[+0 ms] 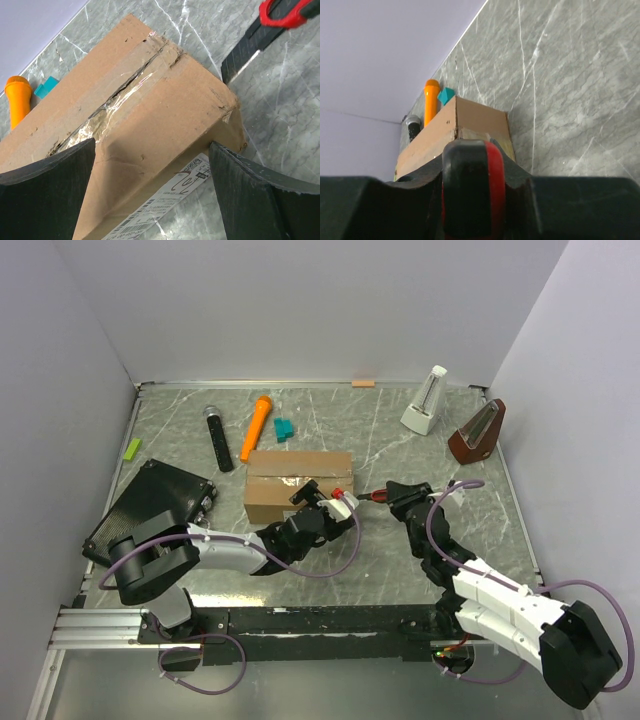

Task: Unpack the express box
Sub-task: Cut the express box at the center of the board.

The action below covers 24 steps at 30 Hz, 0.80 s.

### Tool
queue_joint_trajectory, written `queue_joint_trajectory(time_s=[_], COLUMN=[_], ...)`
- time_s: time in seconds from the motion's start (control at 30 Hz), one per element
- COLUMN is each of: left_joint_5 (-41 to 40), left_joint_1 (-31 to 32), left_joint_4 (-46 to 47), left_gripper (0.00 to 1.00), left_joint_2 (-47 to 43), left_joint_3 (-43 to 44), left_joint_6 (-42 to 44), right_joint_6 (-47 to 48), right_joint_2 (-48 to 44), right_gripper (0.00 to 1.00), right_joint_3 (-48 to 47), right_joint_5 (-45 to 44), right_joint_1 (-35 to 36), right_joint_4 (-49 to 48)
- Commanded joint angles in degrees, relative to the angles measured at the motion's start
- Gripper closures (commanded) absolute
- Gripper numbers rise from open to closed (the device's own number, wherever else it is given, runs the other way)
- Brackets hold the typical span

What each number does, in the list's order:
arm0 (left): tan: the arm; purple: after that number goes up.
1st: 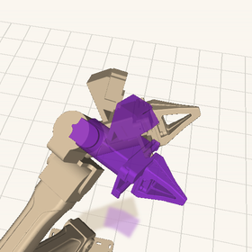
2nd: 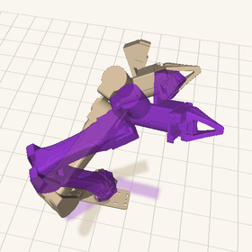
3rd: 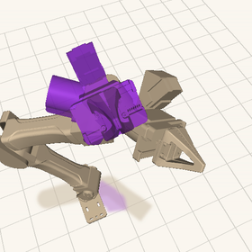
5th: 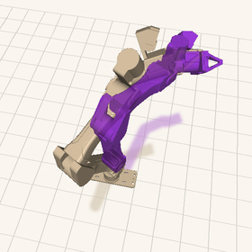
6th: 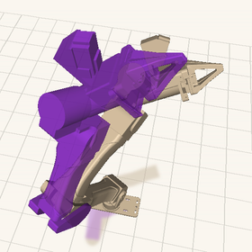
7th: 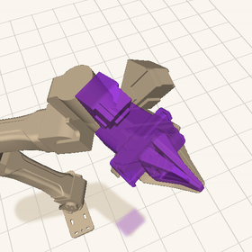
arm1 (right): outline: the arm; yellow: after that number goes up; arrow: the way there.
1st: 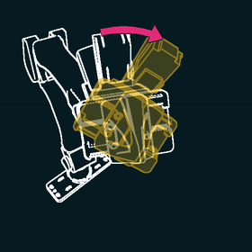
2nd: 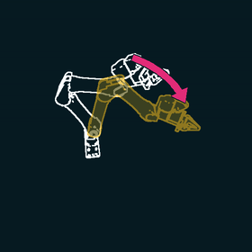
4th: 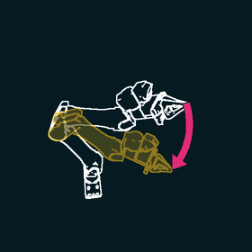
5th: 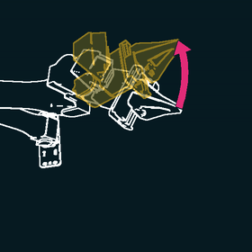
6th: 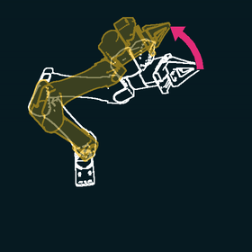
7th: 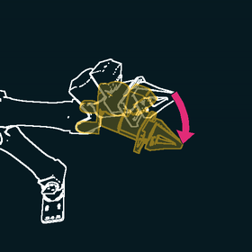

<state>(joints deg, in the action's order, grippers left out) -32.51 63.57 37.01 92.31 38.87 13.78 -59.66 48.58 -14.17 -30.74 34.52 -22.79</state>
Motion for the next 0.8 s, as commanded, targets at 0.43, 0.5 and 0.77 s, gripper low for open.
queue_joint_trajectory(time_s=[0.43,0.5,0.77], left_joint_5=[1.3,1.5,1.7], left_joint_1=[0.0,0.0,0.0], left_joint_4=[2.3,2.2,2.4], left_gripper=[0.01,0.01,0.01], left_joint_2=[-1.9,-2.0,-2.2], left_joint_3=[-0.3,-0.4,-0.6], left_joint_6=[-0.4,-0.5,-0.4], right_joint_6=[2.4,2.2,3.2], right_joint_2=[12.3,13.2,17.2], right_gripper=[1.00,1.00,1.00], right_joint_3=[-5.0,-5.3,-8.3], right_joint_5=[2.9,3.3,4.3], right_joint_1=[-7.5,-7.5,-7.9], right_joint_4=[-20.2,-21.9,-24.1])
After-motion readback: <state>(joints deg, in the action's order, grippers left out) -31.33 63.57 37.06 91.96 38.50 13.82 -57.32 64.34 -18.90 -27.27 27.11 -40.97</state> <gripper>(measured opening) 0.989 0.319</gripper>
